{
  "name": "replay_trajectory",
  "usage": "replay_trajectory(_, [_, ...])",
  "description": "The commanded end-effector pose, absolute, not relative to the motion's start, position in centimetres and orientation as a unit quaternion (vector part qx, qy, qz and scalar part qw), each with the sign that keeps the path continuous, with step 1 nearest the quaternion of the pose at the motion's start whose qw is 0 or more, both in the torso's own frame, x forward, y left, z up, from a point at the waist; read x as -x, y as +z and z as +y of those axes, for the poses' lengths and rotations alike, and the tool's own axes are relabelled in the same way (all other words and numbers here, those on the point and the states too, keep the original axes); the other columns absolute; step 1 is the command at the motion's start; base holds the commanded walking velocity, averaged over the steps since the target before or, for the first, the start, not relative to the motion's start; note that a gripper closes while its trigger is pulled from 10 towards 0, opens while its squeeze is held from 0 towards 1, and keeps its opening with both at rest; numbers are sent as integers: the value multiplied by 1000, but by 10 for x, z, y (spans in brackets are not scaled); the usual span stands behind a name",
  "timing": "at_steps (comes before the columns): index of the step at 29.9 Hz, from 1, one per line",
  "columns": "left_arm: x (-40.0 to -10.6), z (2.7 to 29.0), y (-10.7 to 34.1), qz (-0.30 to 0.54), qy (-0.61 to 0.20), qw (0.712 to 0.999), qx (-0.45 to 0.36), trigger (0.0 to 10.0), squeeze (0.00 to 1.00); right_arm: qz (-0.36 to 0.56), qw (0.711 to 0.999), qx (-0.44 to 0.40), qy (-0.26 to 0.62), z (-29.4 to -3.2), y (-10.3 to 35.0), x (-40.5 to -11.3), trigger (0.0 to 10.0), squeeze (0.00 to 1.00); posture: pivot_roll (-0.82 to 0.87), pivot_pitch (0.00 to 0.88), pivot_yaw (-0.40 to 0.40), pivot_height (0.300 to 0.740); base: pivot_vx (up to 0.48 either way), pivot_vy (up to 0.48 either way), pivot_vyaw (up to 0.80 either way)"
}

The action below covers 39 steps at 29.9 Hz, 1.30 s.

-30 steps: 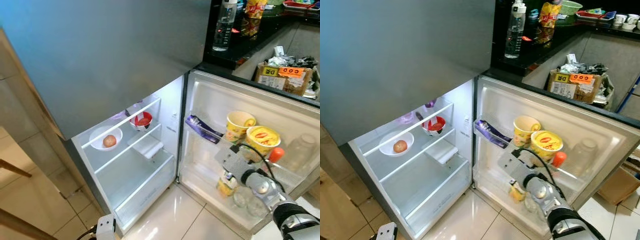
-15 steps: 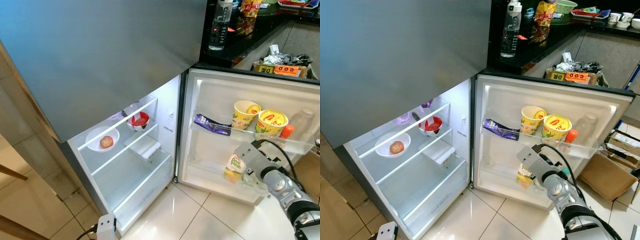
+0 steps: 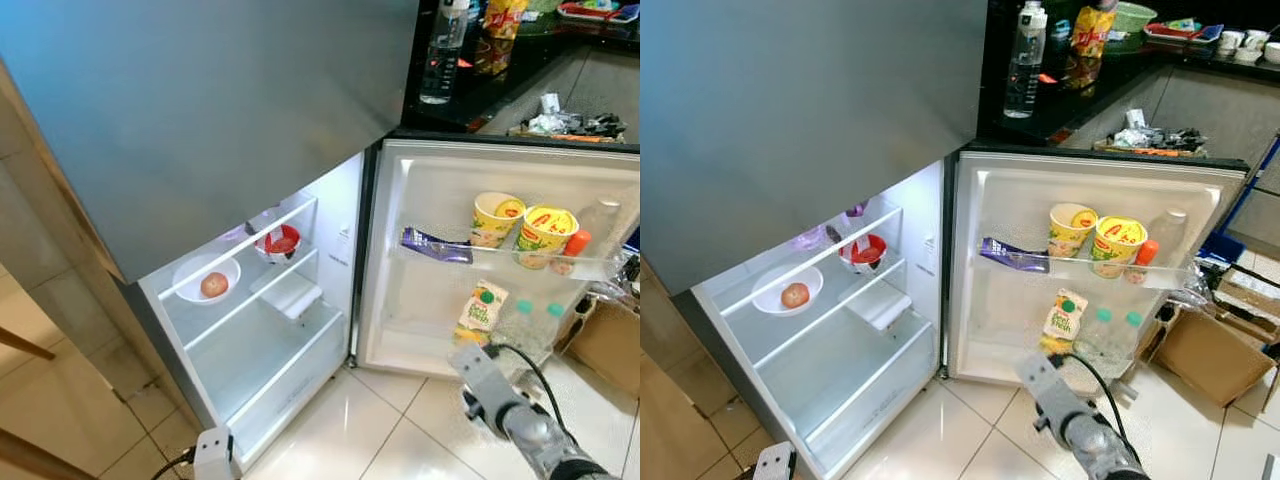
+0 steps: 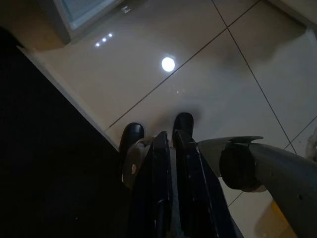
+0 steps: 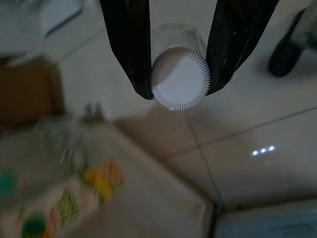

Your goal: Restocking fridge

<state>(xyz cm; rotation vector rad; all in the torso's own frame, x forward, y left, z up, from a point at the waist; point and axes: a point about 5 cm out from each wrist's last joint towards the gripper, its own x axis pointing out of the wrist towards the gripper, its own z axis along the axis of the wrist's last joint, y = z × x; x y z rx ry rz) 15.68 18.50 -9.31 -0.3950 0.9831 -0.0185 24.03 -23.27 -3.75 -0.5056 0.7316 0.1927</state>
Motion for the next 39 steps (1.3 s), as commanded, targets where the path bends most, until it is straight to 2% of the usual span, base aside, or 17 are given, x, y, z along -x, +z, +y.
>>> replay_trajectory(1, [-154,185,-94,473,-13,861,185,10000,0,396,895,196,60,-237,-53,-217,10000,0,-77,0,-14,740,0,0,0])
replay_trajectory(6, [-153,184,-94,476,-20,860,184,10000,0,431,889,148,47,-237,-66,-194,10000,0,-78,0,-15,740,0,0,0])
replay_trajectory(8, [-153,181,-95,478,-29,859,181,10000,0,477,871,119,25,-241,-81,-163,10000,0,-81,0,-15,740,0,0,0])
replay_trajectory(9, [-153,181,-95,478,-29,859,181,10000,0,477,871,119,25,-241,-81,-163,10000,0,-81,0,-15,740,0,0,0])
replay_trajectory(11, [-153,180,-95,481,-33,859,175,10000,0,524,846,98,-5,-247,-93,-129,10000,0,-82,0,-12,740,0,0,0])
replay_trajectory(12, [-153,180,-95,481,-33,859,175,10000,0,524,846,98,-5,-247,-93,-129,10000,0,-82,0,-12,740,0,0,0])
replay_trajectory(13, [-152,180,-95,482,-34,859,171,10000,0,542,836,88,-16,-248,-98,-115,10000,0,-84,0,-11,740,0,0,0])
replay_trajectory(15, [-152,180,-95,482,-34,859,171,10000,0,542,836,88,-16,-248,-98,-115,10000,0,-84,0,-11,740,0,0,0])
replay_trajectory(17, [-151,181,-96,484,-32,859,164,10000,0,565,821,76,-31,-248,-103,-95,10000,0,-83,0,-11,740,0,0,0])
replay_trajectory(21, [-151,183,-96,484,-29,861,153,10000,0,573,816,63,-42,-247,-105,-89,10000,0,-84,0,-6,740,0,0,-147])
replay_trajectory(29, [-158,185,-93,471,-25,873,126,10000,0,559,826,56,-50,-246,-102,-103,10000,0,-80,0,-4,740,0,0,-800])
replay_trajectory(39, [-156,189,-93,476,-31,870,123,10000,0,544,835,62,-44,-243,-100,-113,10000,0,-81,0,-2,740,0,0,0])
